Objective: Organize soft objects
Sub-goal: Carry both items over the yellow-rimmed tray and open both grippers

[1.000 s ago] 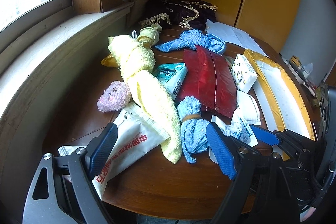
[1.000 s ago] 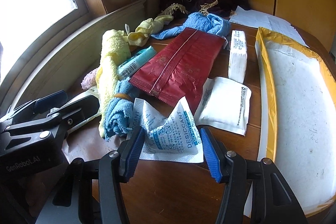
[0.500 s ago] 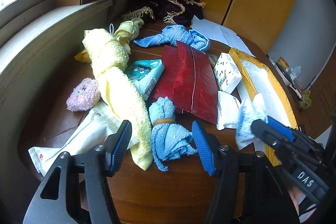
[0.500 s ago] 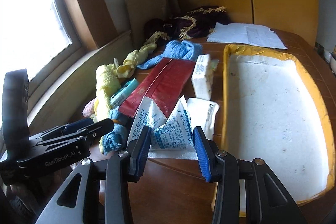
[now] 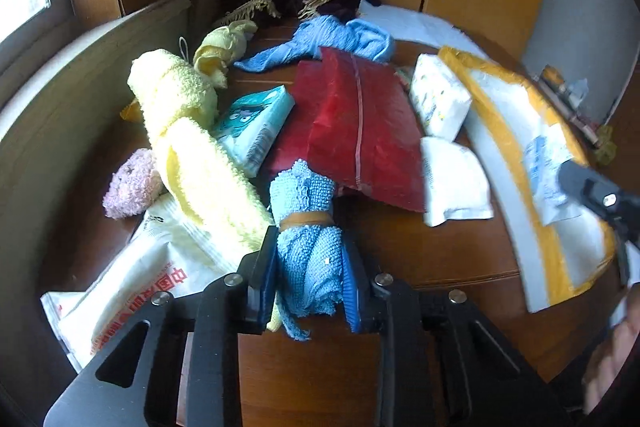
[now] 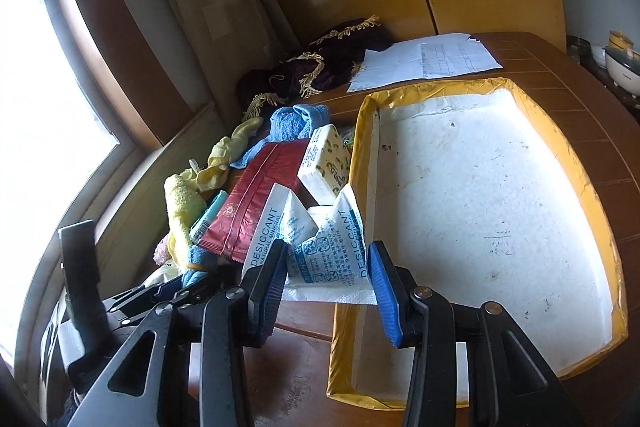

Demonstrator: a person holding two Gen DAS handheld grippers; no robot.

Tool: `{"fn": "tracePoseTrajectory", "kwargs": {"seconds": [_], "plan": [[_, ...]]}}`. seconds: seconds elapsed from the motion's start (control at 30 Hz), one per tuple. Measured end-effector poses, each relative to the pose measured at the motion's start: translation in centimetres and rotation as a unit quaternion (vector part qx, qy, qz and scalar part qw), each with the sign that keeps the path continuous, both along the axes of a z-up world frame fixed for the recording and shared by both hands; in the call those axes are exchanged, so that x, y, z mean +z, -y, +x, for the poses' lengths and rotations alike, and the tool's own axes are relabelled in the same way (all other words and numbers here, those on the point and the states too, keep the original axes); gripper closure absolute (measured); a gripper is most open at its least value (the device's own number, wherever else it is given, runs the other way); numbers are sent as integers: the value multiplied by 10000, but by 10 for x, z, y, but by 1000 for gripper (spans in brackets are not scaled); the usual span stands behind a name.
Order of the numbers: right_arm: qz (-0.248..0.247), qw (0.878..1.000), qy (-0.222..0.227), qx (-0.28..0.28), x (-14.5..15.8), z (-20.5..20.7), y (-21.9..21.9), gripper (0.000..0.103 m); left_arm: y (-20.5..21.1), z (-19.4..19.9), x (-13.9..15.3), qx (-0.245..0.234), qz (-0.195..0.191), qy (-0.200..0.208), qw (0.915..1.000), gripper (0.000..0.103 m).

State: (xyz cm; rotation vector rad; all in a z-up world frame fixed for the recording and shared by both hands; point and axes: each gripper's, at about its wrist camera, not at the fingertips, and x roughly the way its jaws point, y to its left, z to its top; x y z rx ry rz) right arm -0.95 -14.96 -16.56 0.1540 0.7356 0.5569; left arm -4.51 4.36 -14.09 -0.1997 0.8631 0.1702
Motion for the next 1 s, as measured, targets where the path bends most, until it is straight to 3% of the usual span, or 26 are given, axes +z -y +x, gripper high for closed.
{"fn": "tracePoseTrajectory", "kwargs": {"seconds": [0.1, 0.23, 0.37, 0.47, 0.53, 0.63, 0.77, 1.0], "plan": [[119, 9999, -63, -44, 0, 3, 7, 60, -1, -10, 20, -275, -470, 394, 9977, 79], [166, 9996, -67, -222, 1, 9, 20, 60, 7, -15, 37, -835, -1189, 657, 9872, 79], [64, 9984, -14, -562, 3, 21, 43, 60, 33, -16, 50, -1245, -1263, 811, 9808, 79], [-397, 9928, 128, -1123, 1, 36, 65, 60, 49, -6, 62, -1417, -1312, 966, 9764, 79], [-708, 9869, -62, -1450, -10, 49, 80, 60, 63, 10, 66, -1471, -1306, 907, 9763, 79], [-680, 9852, -441, -1512, -31, 53, 96, 60, 88, 36, 62, -1713, -1443, 771, 9715, 79], [-1076, 9821, -224, -1529, -31, 34, 92, 60, 130, 58, 49, -2065, -1347, 578, 9674, 79], [-975, 9819, -498, -1548, -31, 28, 99, 61, 153, 85, 17, -2097, -1218, -87, 9701, 79]]}}
